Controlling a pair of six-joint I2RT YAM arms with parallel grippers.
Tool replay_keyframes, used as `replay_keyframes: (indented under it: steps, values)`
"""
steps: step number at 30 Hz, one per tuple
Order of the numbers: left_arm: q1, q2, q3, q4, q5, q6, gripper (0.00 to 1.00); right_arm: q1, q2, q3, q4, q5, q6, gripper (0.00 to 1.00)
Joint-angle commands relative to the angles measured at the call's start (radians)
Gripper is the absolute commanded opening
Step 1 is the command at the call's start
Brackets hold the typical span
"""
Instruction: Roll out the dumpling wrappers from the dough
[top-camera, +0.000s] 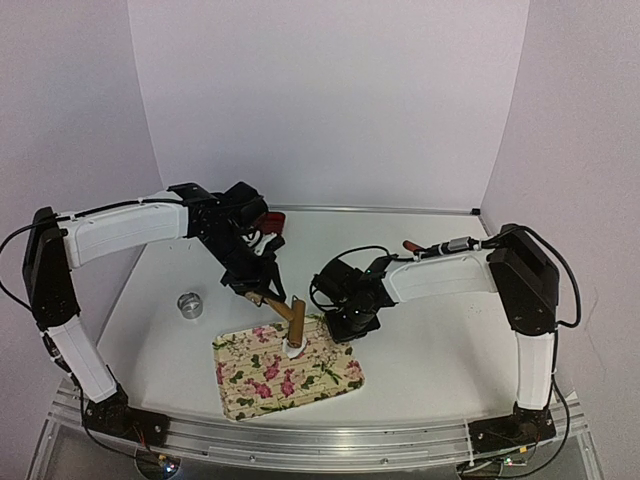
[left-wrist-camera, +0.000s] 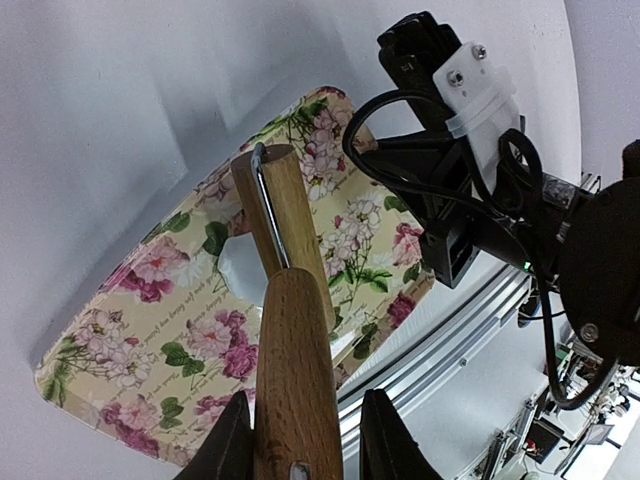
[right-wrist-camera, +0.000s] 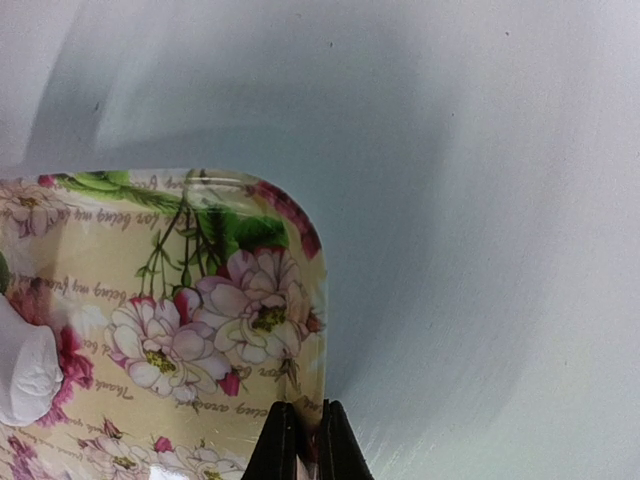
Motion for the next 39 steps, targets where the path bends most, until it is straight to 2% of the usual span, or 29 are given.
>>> replay_keyframes:
  steps: [1, 25, 39]
  values:
    - [0.003, 0.006, -0.012, 0.054, 0.042, -0.018, 0.00, 0.008, -0.007, 0.022, -0.084, 0.085, -0.028, 0.00]
    - [0.003, 0.069, -0.123, 0.044, 0.026, 0.031, 0.00, 0.008, -0.008, 0.015, -0.084, 0.097, -0.028, 0.00]
    - [0.003, 0.043, -0.169, 0.005, -0.043, 0.039, 0.00, 0.008, 0.001, 0.022, -0.084, 0.094, -0.024, 0.00]
